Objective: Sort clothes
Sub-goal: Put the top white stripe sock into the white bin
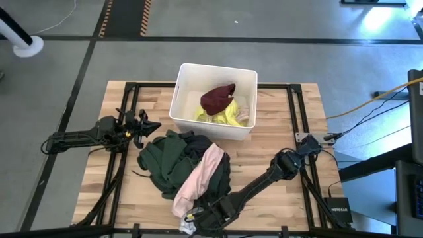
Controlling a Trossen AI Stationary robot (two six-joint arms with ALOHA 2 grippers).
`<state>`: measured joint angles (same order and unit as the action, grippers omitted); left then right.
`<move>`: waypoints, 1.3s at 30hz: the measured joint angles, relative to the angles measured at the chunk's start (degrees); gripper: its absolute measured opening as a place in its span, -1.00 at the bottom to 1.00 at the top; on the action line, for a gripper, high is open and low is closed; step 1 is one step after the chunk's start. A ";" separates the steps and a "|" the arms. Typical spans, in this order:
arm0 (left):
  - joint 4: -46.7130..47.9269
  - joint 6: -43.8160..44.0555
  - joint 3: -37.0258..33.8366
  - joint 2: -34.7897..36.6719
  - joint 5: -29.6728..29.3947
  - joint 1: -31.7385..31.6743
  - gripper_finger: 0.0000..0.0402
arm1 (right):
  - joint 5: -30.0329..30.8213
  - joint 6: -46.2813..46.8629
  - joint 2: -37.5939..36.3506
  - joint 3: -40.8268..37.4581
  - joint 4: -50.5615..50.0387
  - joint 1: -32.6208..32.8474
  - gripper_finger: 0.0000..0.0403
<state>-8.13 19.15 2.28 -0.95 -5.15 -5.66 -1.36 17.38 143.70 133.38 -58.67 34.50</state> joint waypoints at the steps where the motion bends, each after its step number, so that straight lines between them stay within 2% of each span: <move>1: -0.04 0.05 0.00 0.00 0.00 0.00 -1.00 | 0.69 -0.41 -0.01 0.01 0.28 0.00 0.04; 6: -0.36 0.16 0.00 0.00 0.00 -0.01 -1.00 | 5.55 -2.75 -0.02 0.02 -0.08 0.07 0.04; 17: -1.40 1.09 0.00 0.00 0.02 0.05 -1.00 | 6.99 0.16 3.22 0.11 0.38 0.02 0.02; 21: -1.51 1.19 0.00 0.02 0.02 0.03 -1.00 | 6.89 0.65 3.48 0.11 -0.24 0.04 -0.21; 28: -1.50 1.02 0.00 0.02 0.02 0.05 -1.00 | 7.75 3.79 1.63 0.98 -10.54 -0.02 -0.91; 30: -1.47 1.03 0.00 0.02 0.02 0.06 -1.00 | 8.26 4.41 0.00 1.15 -12.22 -0.02 -0.92; 34: -1.37 0.95 0.00 0.00 0.02 0.03 -1.00 | 9.99 5.76 -3.32 1.53 -13.18 0.00 -0.82; 39: -1.28 0.90 0.00 0.00 0.04 0.03 -1.00 | 11.30 6.36 -7.93 1.51 -14.02 -0.02 -0.93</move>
<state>-9.41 20.05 2.28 -0.95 -5.10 -5.63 9.93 23.75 135.77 134.89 -72.69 34.48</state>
